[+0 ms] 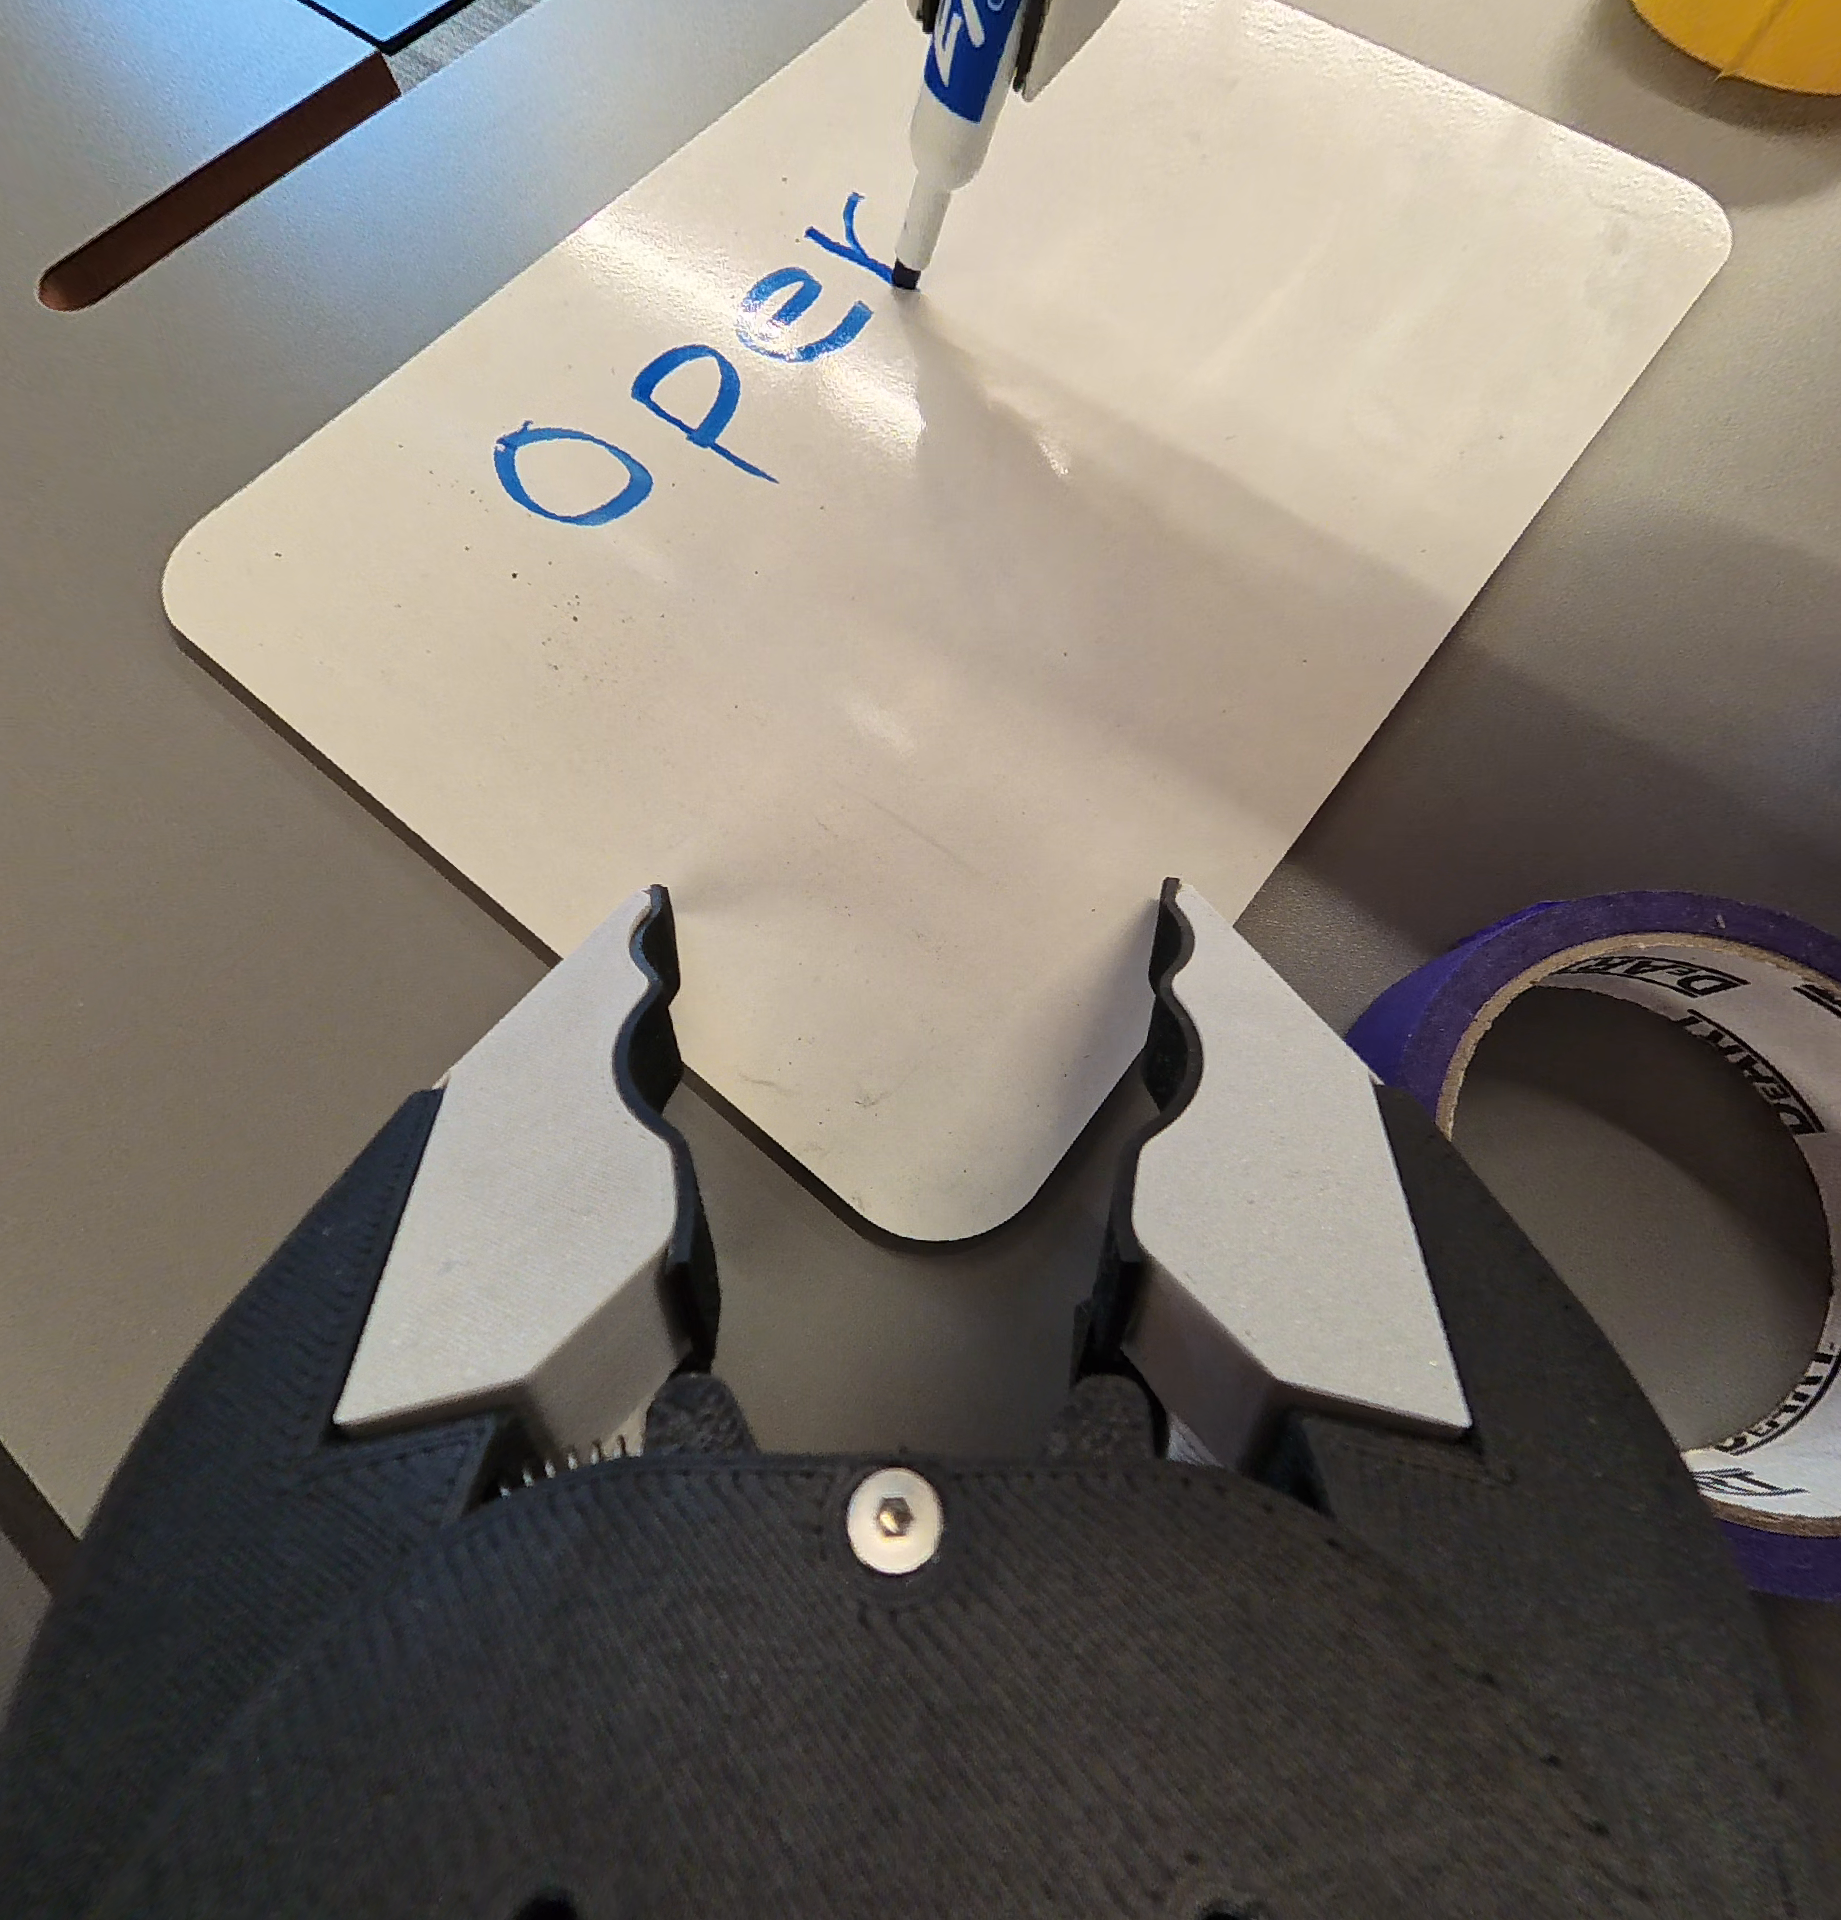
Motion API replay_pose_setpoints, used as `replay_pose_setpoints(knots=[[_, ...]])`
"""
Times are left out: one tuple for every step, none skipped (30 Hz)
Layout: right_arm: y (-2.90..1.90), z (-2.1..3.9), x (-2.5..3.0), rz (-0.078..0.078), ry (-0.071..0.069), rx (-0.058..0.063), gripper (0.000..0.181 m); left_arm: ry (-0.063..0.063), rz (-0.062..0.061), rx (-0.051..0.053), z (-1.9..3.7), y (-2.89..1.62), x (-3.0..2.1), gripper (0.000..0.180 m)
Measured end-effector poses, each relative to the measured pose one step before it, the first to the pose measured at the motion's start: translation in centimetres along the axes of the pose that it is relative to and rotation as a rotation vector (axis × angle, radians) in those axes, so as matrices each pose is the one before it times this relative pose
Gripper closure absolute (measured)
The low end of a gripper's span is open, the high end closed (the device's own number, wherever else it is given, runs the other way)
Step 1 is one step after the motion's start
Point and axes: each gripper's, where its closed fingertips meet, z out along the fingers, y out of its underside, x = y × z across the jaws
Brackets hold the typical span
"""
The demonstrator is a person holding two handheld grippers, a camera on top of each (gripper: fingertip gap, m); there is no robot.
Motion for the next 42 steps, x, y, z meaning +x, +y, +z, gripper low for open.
replay_pose_setpoints(knots=[[0.056, 0.040, 0.146, 0.0024, 0.0042, -0.0006, 0.163, 0.0001, 0.0000, 0.0000, 0.000, 0.000, 0.011, 0.089], [0.075, 0.055, 0.193, -0.0025, 0.0073, -0.0016, 0.163, -0.0001, 0.0001, 0.0000, 0.007, 0.007, -0.002, 0.089], [0.039, 0.030, 0.123, -0.0011, 0.0020, -0.0004, 0.163, -0.0001, 0.0001, 0.0000, 0.000, 0.000, -0.001, 0.089], [0.027, 0.027, 0.104, 0.0031, -0.0010, -0.0008, 0.163, 0.0000, 0.0000, 0.0000, 0.007, -0.007, 0.010, 0.089], [0.063, 0.036, 0.131, 0.0006, 0.0036, -0.0029, 0.163, 0.0000, 0.0000, 0.0000, 0.000, 0.000, 0.000, 0.089], [0.070, 0.028, 0.123, -0.0007, 0.0041, -0.0025, 0.163, 0.0000, 0.0000, 0.0000, 0.000, 0.000, 0.000, 0.089], [0.017, 0.014, 0.067, 0.0022, 0.0007, 0.0008, 0.163, 0.0000, 0.0000, 0.0000, 0.000, 0.000, 0.000, 0.089], [0.053, 0.031, 0.098, 0.0036, 0.0024, 0.0001, 0.163, 0.0000, 0.0000, 0.0000, 0.000, 0.000, 0.000, 0.089], [0.054, 0.022, 0.087, 0.0027, 0.0018, 0.0011, 0.163, 0.0000, 0.0000, 0.0000, 0.000, 0.000, 0.000, 0.089], [0.069, 0.021, 0.101, 0.0035, 0.0017, 0.0000, 0.163, 0.0000, 0.0000, 0.0000, 0.000, 0.000, 0.001, 0.089], [0.051, 0.019, 0.080, 0.0021, 0.0013, 0.0006, 0.163, 0.0000, 0.0000, 0.0000, 0.000, 0.000, 0.010, 0.089], [0.034, 0.019, 0.062, 0.0015, 0.0004, 0.0006, 0.163, 0.0000, 0.0000, 0.0000, 0.000, 0.000, 0.000, 0.089], [0.048, 0.016, 0.080, -0.0009, 0.0017, -0.0006, 0.163, 0.0000, 0.0000, 0.0000, 0.000, 0.000, 0.000, 0.089], [0.061, 0.020, 0.098, -0.0010, 0.0032, -0.0014, 0.163, 0.0000, 0.0000, 0.0000, 0.000, 0.000, 0.000, 0.089], [0.049, 0.018, 0.072, 0.0027, 0.0008, -0.0001, 0.163, 0.0000, 0.0000, 0.0000, 0.000, 0.000, 0.000, 0.089], [0.050, 0.016, 0.068, 0.0038, 0.0001, 0.0009, 0.163, 0.0000, 0.0000, 0.0000, 0.000, 0.000, 0.000, 0.089], [0.102, 0.020, 0.125, 0.0019, 0.0039, -0.0025, 0.163, -0.0001, 0.0000, 0.0000, 0.000, 0.000, -0.002, 0.089], [0.121, 0.025, 0.124, 0.0031, 0.0044, -0.0031, 0.163, 0.0000, -0.0001, 0.0000, 0.000, 0.000, 0.001, 0.089], [0.091, 0.015, 0.105, 0.0084, 0.0017, -0.0016, 0.163, 0.0000, -0.0001, 0.0000, 0.006, 0.008, 0.001, 0.089], [0.086, 0.013, 0.095, 0.0111, 0.0011, -0.0012, 0.163, 0.0000, 0.0000, 0.0000, 0.000, 0.000, -0.010, 0.089], [0.075, 0.012, 0.080, 0.0118, 0.0013, -0.0008, 0.163, 0.0000, 0.0000, 0.0000, 0.008, -0.007, 0.000, 0.089], [0.040, 0.003, 0.030, 0.0145, -0.0011, 0.0006, 0.163, 0.0000, 0.0000, 0.0000, -0.008, 0.006, 0.010, 0.089], [0.012, 0.001, 0.003, 0.0168, -0.0018, 0.0017, 0.163, 0.0000, 0.0000, 0.0000, 0.000, 0.000, -0.001, 0.089], [0.005, 0.000, 0.005, 0.0146, -0.0008, 0.0008, 0.163, 0.0000, 0.0000, 0.0000, 0.008, -0.007, 0.000, 0.089], [0.036, -0.007, 0.019, 0.0140, 0.0006, -0.0010, 0.163, 0.0000, 0.0000, 0.0000, 0.000, 0.000, 0.000, 0.089], [0.107, -0.007, 0.058, 0.0168, 0.0024, -0.0053, 0.163, 0.0000, 0.0000, 0.0000, 0.000, 0.000, 0.000, 0.089], [0.084, -0.003, 0.041, 0.0149, 0.0018, -0.0036, 0.163, 0.0000, 0.0000, 0.0000, 0.000, 0.000, 0.000, 0.089], [0.115, -0.011, 0.055, 0.0155, 0.0027, -0.0044, 0.163, 0.0000, 0.0000, 0.0000, 0.000, 0.000, 0.000, 0.089], [0.110, -0.014, 0.051, 0.0156, 0.0028, -0.0048, 0.163, 0.0000, 0.0000, 0.0000, 0.000, 0.000, 0.000, 0.089], [0.110, -0.016, 0.036, 0.0160, 0.0029, -0.0041, 0.163, 0.0001, -0.0001, 0.0000, 0.000, 0.000, -0.009, 0.089], [0.069, -0.009, -0.003, 0.0162, 0.0020, -0.0025, 0.163, 0.0000, 0.0000, 0.0000, 0.000, 0.000, 0.000, 0.089], [0.069, -0.030, -0.020, 0.0180, 0.0012, -0.0029, 0.163, 0.0000, 0.0000, 0.0000, 0.000, 0.000, 0.010, 0.089], [0.058, -0.034, -0.042, 0.0217, -0.0007, -0.0042, 0.163, 0.0000, 0.0000, 0.0000, 0.000, 0.000, 0.000, 0.089], [0.054, -0.040, -0.061, 0.0246, -0.0017, -0.0043, 0.163, 0.0000, 0.0000, 0.0000, 0.000, 0.000, 0.000, 0.089], [0.036, -0.036, -0.060, 0.0243, -0.0013, -0.0037, 0.163, -0.0001, 0.0001, 0.0000, 0.007, 0.007, -0.002, 0.089], [0.033, -0.020, -0.054, 0.0226, 0.0001, -0.0029, 0.163, 0.0000, 0.0000, 0.0000, 0.000, 0.000, 0.000, 0.089], [0.033, -0.031, -0.047, 0.0222, -0.0002, -0.0038, 0.163, 0.0000, 0.0000, 0.0000, 0.000, 0.000, 0.000, 0.089], [0.034, -0.019, -0.045, 0.0249, 0.0002, -0.0044, 0.163, 0.0000, 0.0000, 0.0000, 0.000, 0.000, 0.000, 0.089], [0.042, -0.028, -0.064, 0.0232, -0.0010, -0.0051, 0.163, 0.0001, -0.0001, 0.0000, 0.000, 0.000, 0.001, 0.089], [0.062, -0.040, -0.068, 0.0219, -0.0015, -0.0062, 0.163, 0.0000, 0.0000, 0.0000, 0.000, 0.000, 0.001, 0.089], [0.075, -0.048, -0.084, 0.0229, -0.0017, -0.0068, 0.163, 0.0000, 0.0000, 0.0000, 0.000, 0.000, 0.000, 0.089], [0.080, -0.054, -0.093, 0.0224, -0.0009, -0.0061, 0.163, 0.0001, -0.0001, 0.0000, 0.000, 0.000, -0.009, 0.089]])
